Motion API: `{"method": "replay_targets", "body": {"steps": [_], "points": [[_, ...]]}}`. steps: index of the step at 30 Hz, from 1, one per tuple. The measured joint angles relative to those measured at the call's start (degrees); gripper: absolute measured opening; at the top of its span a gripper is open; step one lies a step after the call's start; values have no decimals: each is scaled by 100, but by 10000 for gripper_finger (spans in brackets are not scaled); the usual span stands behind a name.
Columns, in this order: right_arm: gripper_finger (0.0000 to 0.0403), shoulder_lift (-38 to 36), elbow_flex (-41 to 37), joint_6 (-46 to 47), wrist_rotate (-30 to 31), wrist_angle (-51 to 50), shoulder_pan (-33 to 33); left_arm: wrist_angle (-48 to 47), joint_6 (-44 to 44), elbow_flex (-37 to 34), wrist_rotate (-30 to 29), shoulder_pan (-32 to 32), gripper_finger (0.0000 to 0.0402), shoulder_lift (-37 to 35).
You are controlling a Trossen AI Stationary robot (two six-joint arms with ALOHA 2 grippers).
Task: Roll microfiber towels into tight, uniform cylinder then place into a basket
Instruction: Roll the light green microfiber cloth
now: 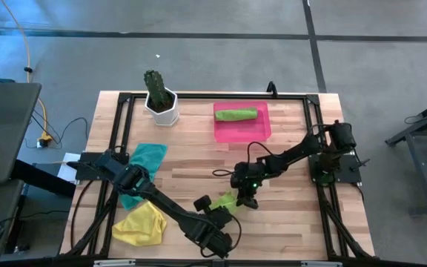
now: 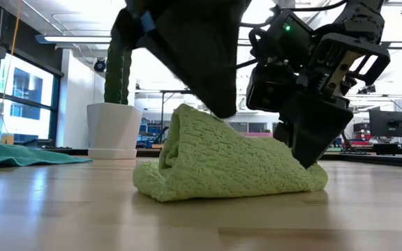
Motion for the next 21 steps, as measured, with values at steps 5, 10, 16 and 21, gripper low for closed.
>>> {"method": "replay_targets", "body": {"steps": [5,10,16,21], "points": [[12,9,-1,-22,4,50,0,-128,-322,-7,401,-2,0,156],[17,12,-3,-300,32,104,2,-182,-503,-6,686,-41,0,256],[95,-72,-7,-1314,106,148,-4,-120,-568,-8,710,-59,0,366],[161,-412,-13,-2014,104,-67,-150,-123,-568,11,806,-54,0,483]]}}
